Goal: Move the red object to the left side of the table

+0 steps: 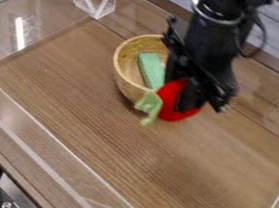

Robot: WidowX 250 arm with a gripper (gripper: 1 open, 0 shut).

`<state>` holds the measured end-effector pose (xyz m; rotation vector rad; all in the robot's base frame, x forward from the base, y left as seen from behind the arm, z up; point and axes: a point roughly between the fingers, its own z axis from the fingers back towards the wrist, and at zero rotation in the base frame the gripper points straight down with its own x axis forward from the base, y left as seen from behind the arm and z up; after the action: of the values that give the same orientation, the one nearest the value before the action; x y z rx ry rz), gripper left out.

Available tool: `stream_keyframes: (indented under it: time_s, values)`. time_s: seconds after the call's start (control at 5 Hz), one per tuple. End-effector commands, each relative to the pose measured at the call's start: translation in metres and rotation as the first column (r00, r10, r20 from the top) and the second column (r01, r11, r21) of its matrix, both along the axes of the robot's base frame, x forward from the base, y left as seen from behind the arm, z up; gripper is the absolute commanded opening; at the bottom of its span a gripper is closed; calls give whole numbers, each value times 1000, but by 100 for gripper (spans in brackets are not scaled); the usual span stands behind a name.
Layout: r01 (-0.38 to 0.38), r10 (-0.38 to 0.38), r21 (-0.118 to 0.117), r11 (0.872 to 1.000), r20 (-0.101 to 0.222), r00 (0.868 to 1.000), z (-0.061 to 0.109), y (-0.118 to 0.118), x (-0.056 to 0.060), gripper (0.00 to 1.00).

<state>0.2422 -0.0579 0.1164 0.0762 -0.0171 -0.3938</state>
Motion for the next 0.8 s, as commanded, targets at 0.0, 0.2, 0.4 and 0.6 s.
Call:
stream_keyframes:
  time_s: [0.0,0.2,0.4,0.6]
  values:
    - [-35,36,-33,999,53,998,8,-17,11,0]
    - [-104,107,-47,993,61,992,10,-3,12,0]
    - [-160,163,-52,986,68,984,14,12,13,0]
    - [-212,217,-68,975,74,973,15,20,15,0]
